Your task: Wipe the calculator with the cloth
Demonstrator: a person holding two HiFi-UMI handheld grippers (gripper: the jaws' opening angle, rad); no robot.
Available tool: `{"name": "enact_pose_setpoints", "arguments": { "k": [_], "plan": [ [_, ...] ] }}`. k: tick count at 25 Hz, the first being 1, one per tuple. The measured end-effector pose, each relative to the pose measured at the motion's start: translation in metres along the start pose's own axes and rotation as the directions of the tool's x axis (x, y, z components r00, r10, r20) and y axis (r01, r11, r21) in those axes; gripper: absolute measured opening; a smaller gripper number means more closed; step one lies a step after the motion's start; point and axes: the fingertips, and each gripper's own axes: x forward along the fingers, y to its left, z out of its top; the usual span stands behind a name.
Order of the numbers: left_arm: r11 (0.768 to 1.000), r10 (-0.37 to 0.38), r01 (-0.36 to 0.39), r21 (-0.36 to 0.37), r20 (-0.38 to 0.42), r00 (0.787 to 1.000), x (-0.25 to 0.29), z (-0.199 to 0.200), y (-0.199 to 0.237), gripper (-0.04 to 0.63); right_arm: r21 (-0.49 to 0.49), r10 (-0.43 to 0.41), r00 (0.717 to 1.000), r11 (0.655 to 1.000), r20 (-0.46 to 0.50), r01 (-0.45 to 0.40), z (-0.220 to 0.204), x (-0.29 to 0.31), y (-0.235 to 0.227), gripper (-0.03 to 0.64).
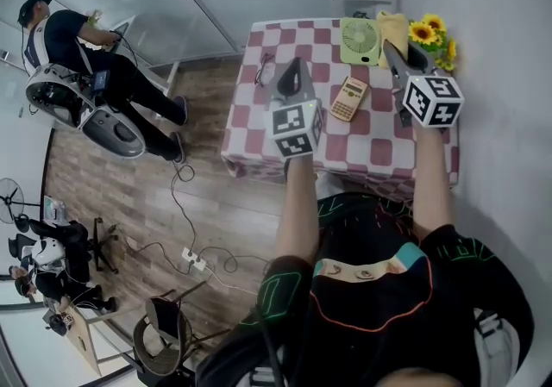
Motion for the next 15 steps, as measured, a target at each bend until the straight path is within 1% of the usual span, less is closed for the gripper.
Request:
{"name": "enact_pose_setpoints", "arguments": {
  "k": [6,15],
  "plan": [
    [1.0,-0.01,0.01,0.004,0.005,1.0,0.008,0.004,-0.003,0.009,-0.027,0.002,1.0,1.0,0.027,-0.001,0.008,0.0,-0.003,0.115],
    [1.0,-0.022,0.022,0.006,-0.004,1.0,0.018,0.002,-0.008,0.009,-0.058,-0.01,0.999,0.998,0.034,0.012,0.013,0.001,-0.012,0.115]
  ]
}}
